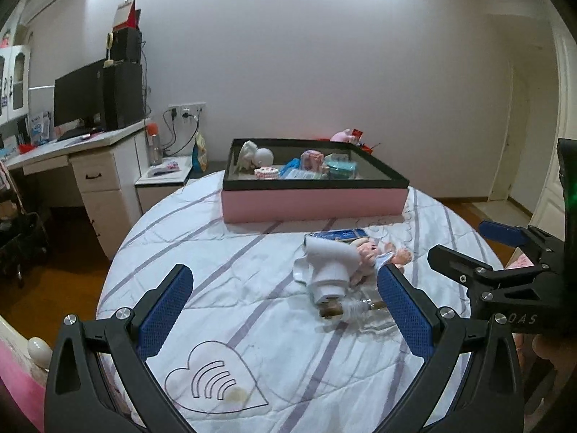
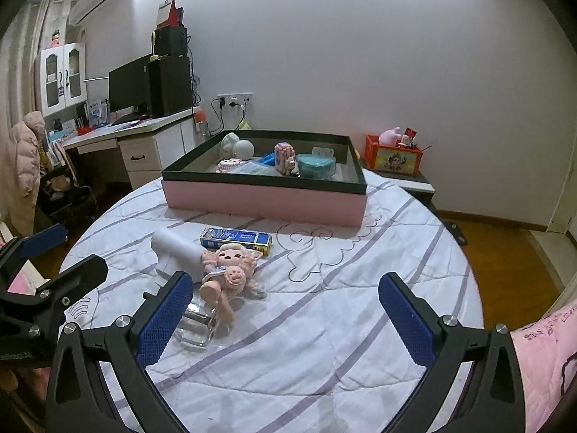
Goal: Organize rigid objects
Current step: 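Move both tools back toward the doll and hair dryer on the bed, then lower the right tool onto the doll and close on it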
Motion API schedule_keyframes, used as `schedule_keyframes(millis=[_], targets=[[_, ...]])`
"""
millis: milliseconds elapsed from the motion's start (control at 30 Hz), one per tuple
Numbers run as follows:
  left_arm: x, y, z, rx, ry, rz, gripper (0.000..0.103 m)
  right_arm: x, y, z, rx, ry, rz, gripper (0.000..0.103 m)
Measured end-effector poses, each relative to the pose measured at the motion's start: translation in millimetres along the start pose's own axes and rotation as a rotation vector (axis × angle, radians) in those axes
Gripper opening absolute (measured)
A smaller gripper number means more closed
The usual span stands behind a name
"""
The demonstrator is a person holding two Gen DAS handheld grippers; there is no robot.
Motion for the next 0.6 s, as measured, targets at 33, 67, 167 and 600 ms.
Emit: schedule_keyframes(millis=[33, 67, 167, 600], targets=[[0.3, -0.8, 2.7, 0.005, 0.003, 0.000, 0.103, -3.3, -1.1, 1.8, 0.005, 0.003, 0.012, 0.103], [0.1, -2.4, 5.0, 0.012, 0.004, 0.004, 0.103, -7.5, -3.0, 4.9, 0.010, 0.008, 0.028, 0.103], [0.1, -4.6, 11.6, 0.031, 0.007, 0.013, 0.103, -18.0, -7.0, 11.4, 0.021, 0.015, 0.059, 0.103], [-9.5, -9.9, 16.7, 0.042, -0.004, 0.053, 0.103, -62.7, -11.7, 28.8, 0.057, 0.028, 0.183, 0.103]])
Point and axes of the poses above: each gripper's, at about its wrist camera, not at the fingertips, and x roughly against the way its jaws point, z to its left, y to its top, the point moved 10 cm from there along -x, roughly the way its jaws point, and after that the axes turned 8 degrees about -y, right-handed, at the moved point
